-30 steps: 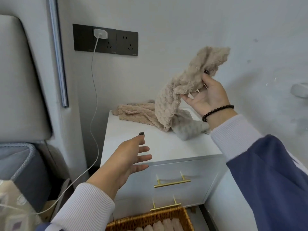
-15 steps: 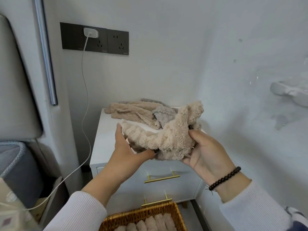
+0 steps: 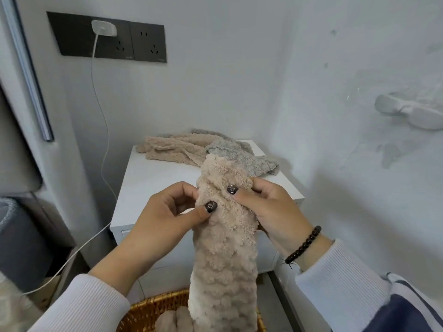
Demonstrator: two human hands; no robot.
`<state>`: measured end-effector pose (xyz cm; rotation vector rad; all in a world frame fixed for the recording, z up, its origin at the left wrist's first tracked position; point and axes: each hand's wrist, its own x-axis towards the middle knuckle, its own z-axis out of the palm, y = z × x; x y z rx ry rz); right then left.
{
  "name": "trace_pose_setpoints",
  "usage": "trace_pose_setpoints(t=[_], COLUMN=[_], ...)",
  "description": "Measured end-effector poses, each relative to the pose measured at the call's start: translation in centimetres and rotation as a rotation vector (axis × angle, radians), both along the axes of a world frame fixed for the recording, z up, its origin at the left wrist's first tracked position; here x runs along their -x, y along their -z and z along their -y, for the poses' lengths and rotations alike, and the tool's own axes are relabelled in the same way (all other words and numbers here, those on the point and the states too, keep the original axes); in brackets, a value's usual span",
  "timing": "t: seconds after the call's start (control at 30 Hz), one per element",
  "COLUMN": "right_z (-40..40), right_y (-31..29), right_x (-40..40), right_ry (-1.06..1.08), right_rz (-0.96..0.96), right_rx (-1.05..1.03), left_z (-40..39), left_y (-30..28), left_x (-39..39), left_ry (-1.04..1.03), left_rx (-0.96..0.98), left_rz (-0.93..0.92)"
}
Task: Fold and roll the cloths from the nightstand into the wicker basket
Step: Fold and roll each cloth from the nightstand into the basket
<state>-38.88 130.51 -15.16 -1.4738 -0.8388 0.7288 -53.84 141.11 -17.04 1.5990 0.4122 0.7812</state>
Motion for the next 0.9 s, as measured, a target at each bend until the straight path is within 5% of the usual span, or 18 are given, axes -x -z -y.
trace_pose_setpoints(t=[0.23,0.47,0.6,0.9], right_z=[0.5,0.4,0.1,-0.3], right_y=[-1.1,-1.4,-1.0,-1.5], right_x=[-1.6,-1.8,-1.2,-2.7], right_ry=[0.028,-0.099,-0.232,0.004], right_rz=[0.249,0.102,0.215,0.324], right_rx=[-0.023,-0.015,0.151,0.079], left_z=[-0.6,-0.9,-0.9,-2.1], left_y=[0.2,0.2,-0.1,0.4], left_x=[0.6,0.8,1.2,3.3], left_ry=[-0.028,-0.008,0.006,0.124], left_rx=[0.12,-0.01,0.003,-0.248], left_rz=[-0.017,-0.044,-0.063,-0.491])
